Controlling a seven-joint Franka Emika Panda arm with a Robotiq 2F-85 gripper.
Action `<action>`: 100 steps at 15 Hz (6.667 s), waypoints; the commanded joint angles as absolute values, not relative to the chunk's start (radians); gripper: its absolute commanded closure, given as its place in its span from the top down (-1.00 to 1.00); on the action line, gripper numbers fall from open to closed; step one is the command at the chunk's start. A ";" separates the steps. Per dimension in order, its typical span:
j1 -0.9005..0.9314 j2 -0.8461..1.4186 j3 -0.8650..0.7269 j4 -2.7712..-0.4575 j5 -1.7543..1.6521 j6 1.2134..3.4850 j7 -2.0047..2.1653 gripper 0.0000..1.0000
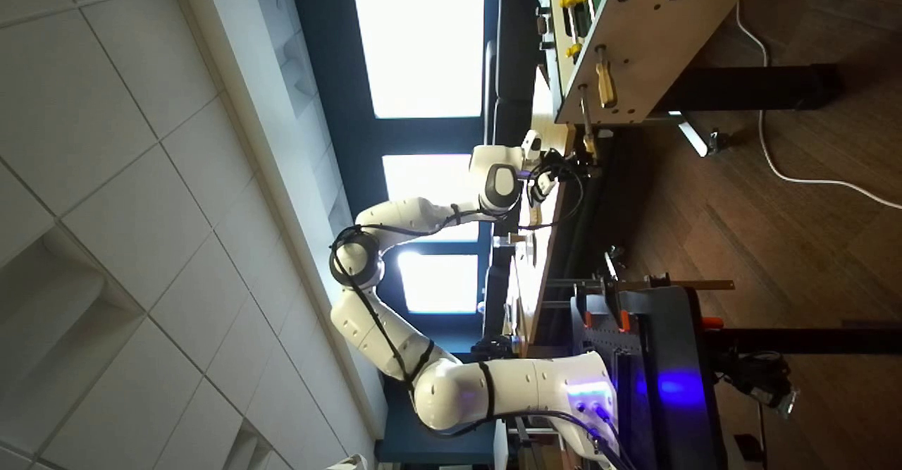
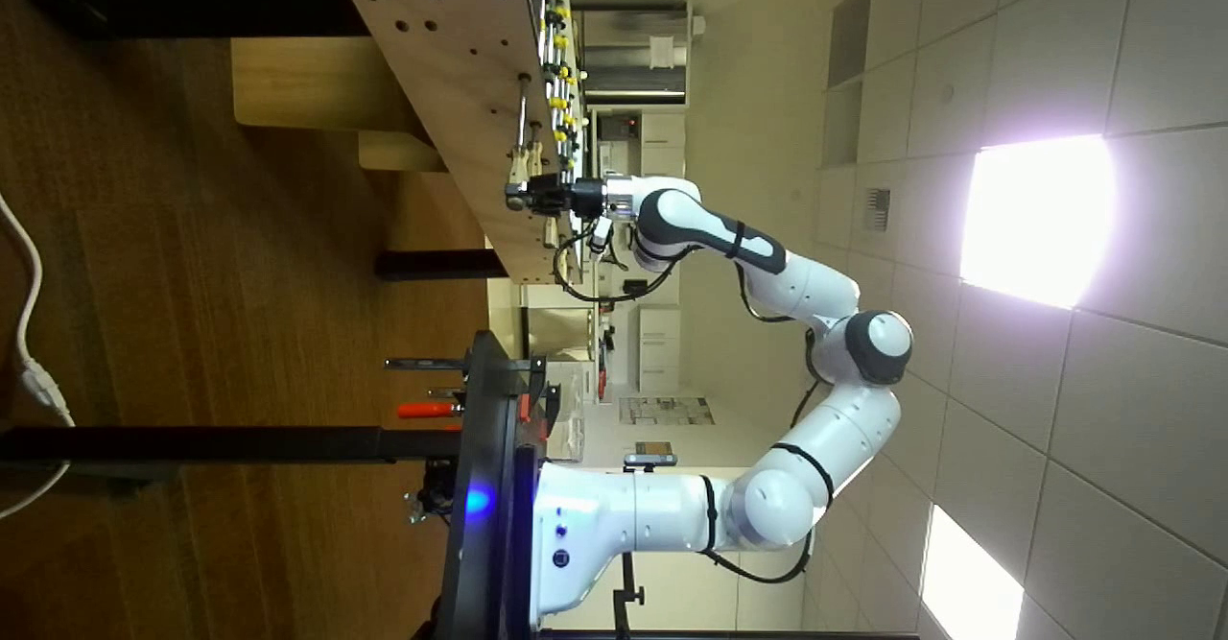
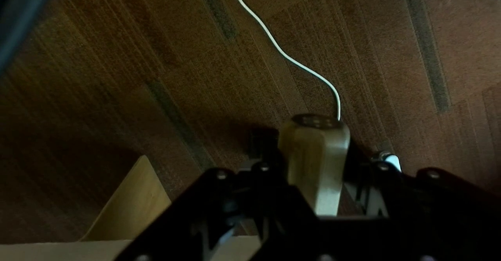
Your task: Pull two handles out
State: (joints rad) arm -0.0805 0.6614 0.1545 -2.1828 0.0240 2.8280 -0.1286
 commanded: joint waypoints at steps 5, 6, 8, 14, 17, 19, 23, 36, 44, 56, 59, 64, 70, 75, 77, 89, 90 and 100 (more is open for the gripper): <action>-0.136 0.535 0.151 -2.359 0.024 2.825 -0.179 -0.64; -0.138 0.531 0.152 -2.366 0.024 2.825 -0.180 -0.64; -0.141 0.524 0.154 -2.379 0.024 2.824 -0.181 -0.64; -0.129 0.502 0.139 -2.409 0.011 2.821 -0.176 0.34; -0.124 0.477 0.125 -2.433 0.000 2.825 -0.181 0.71; -0.111 0.453 0.109 -2.451 -0.021 2.826 -0.190 0.99; -0.123 0.383 0.117 -2.493 -0.057 2.794 -0.255 1.00; -0.119 0.085 0.075 -2.360 0.035 2.493 -0.356 1.00; -0.071 0.251 0.077 -2.078 0.064 2.421 -0.352 1.00; -0.055 0.666 0.000 -1.592 -0.026 2.345 -0.175 1.00; -0.066 0.746 -0.009 -1.490 -0.022 2.292 -0.163 1.00; -0.085 0.848 -0.017 -1.359 -0.017 2.217 -0.163 1.00; -0.104 0.925 -0.016 -1.277 -0.013 2.160 -0.171 1.00; -0.114 0.956 0.003 -1.250 -0.005 2.121 -0.200 1.00; -0.117 0.963 0.008 -1.245 -0.003 2.105 -0.205 1.00; -0.133 0.995 0.030 -1.258 0.004 2.079 -0.241 1.00; -0.134 0.998 0.032 -1.260 0.004 2.084 -0.242 1.00; -0.139 1.029 0.037 -1.272 0.003 2.088 -0.261 1.00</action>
